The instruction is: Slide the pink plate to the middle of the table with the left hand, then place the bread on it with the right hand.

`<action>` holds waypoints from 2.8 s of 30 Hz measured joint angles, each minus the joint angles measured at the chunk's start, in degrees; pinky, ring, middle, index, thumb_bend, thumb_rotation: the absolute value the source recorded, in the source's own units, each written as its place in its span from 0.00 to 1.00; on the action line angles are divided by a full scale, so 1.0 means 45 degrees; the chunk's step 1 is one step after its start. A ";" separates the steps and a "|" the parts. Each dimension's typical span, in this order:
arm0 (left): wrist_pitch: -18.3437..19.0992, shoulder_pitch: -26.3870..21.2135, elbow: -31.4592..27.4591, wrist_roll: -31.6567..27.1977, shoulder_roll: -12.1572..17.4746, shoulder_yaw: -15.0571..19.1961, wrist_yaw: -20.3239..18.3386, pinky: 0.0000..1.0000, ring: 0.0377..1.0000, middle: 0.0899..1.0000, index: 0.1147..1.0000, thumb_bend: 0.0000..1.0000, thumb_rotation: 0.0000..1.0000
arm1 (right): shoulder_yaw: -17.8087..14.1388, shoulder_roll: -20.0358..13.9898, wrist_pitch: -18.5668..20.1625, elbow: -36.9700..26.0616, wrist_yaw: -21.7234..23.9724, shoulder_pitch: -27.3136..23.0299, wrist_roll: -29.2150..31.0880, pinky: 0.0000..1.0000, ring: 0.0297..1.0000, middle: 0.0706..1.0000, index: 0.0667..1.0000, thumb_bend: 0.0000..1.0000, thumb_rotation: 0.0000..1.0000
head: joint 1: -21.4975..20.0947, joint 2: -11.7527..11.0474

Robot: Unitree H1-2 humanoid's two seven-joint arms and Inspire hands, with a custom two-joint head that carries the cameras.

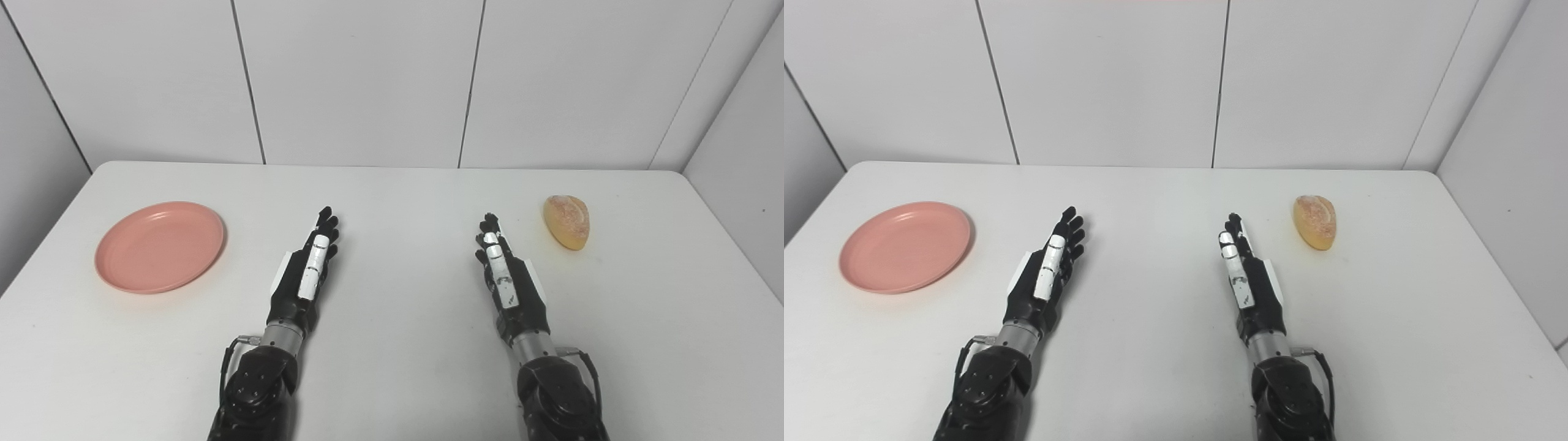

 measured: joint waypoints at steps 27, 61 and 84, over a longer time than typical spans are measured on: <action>-0.1068 -0.0003 0.0887 0.1073 -0.0631 -0.0471 0.0608 1.00 1.00 1.00 1.00 0.69 1.00 | -0.0204 -0.0785 -0.0096 -0.0006 0.0678 0.0239 0.0354 1.00 1.00 1.00 1.00 0.73 0.96 | 0.4215 -0.1229; -0.0199 -0.1190 -0.0038 -0.0357 0.0113 0.1401 0.0641 1.00 1.00 1.00 1.00 0.77 1.00 | -0.0551 -0.1157 -0.0318 0.0288 0.1062 0.0108 0.0626 1.00 1.00 1.00 1.00 0.70 0.98 | 0.4355 -0.1699; -0.0701 -0.2060 0.0700 -0.0514 0.1719 0.3269 0.1671 0.92 0.91 0.90 0.89 0.79 1.00 | -0.0563 -0.1243 -0.0499 0.0349 0.1207 0.0084 0.0764 1.00 1.00 1.00 1.00 0.79 0.96 | 0.4844 -0.1758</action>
